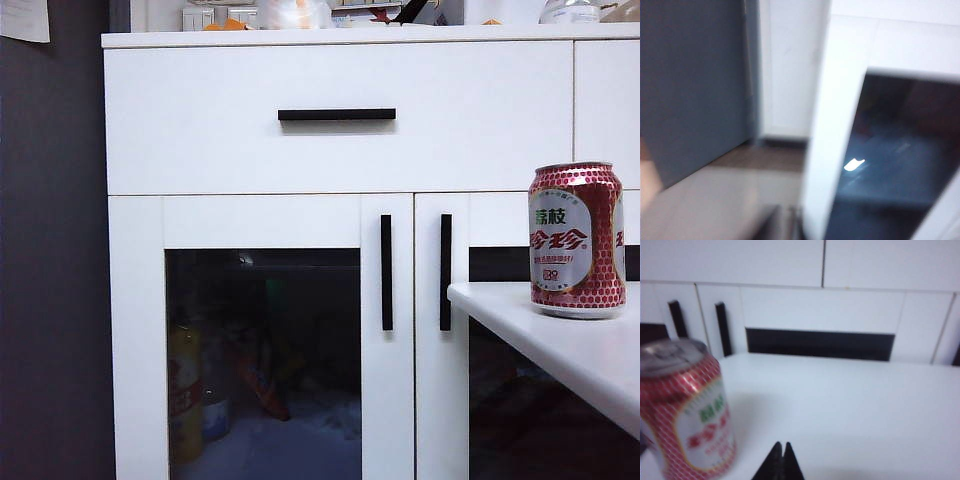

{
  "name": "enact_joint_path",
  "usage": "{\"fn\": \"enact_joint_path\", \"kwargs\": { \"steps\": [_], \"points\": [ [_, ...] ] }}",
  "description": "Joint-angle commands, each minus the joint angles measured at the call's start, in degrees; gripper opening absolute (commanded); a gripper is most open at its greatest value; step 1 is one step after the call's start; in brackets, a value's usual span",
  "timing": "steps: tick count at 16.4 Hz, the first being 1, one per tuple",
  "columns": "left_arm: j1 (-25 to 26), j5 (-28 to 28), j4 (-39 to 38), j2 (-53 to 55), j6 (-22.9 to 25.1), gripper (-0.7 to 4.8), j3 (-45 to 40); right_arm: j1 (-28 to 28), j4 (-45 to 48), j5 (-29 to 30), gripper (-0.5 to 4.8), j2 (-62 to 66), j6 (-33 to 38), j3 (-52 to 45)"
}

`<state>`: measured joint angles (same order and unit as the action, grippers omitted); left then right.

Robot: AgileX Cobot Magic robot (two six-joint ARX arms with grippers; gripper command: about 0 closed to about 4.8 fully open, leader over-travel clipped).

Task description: Open the left door of the white cabinet, pick up a can of beverage from the table on the right, place it inside the cabinet, and finally close the cabinet door.

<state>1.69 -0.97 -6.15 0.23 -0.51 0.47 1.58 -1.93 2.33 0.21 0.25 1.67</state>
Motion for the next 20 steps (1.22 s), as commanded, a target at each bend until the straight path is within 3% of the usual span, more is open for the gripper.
{"fn": "enact_joint_path", "kwargs": {
  "steps": [1, 2, 6, 9, 11, 13, 15, 17, 20],
  "points": [
    [-0.11, -6.91, 12.15, 0.0, -12.61, 4.79, 4.13, 0.09, -5.16, 0.96, 3.67, -0.07, 5.09, 12.98],
    [-0.24, -7.02, 11.28, 0.0, -14.71, 4.79, 6.84, 0.07, -6.54, 0.33, 4.05, -0.02, 4.68, 17.31],
    [-1.07, -14.32, 12.15, 4.87, -17.0, 4.79, 20.92, 0.09, -7.56, 0.66, 4.04, 8.79, 1.66, 35.93],
    [-2.01, -19.98, 13.14, 18.71, -17.53, 4.79, 34.07, 0.04, -8.94, 8.26, 4.04, 21.62, 1.07, 49.99],
    [-4.85, -23.37, 15.87, 27.43, -18.58, 4.79, 38.99, 0.07, -7.54, 11.15, 4.04, 25.9, 1.09, 54.23],
    [-12.63, -22.97, 25.75, 36.76, -21.18, 4.79, 40.35, 0.07, -7.37, 11.89, 4.04, 29.0, 1.68, 57.33],
    [-25.38, -17.22, 33.94, 47.63, -20.59, 4.79, 40.39, 0.07, -11.28, 14.32, 3.99, 30.75, 5.77, 60.08],
    [-35.12, -16.39, 41.38, 59.06, -14.86, 4.79, 40.41, 0.07, -11.56, 14.36, 4.0, 31.17, 7.08, 60.02],
    [-40.57, -11.15, 50.93, 72.32, -12.79, 4.79, 40.72, 0.09, -13.55, 14.91, 4.0, 30.99, 7.23, 60.11]
  ]
}}
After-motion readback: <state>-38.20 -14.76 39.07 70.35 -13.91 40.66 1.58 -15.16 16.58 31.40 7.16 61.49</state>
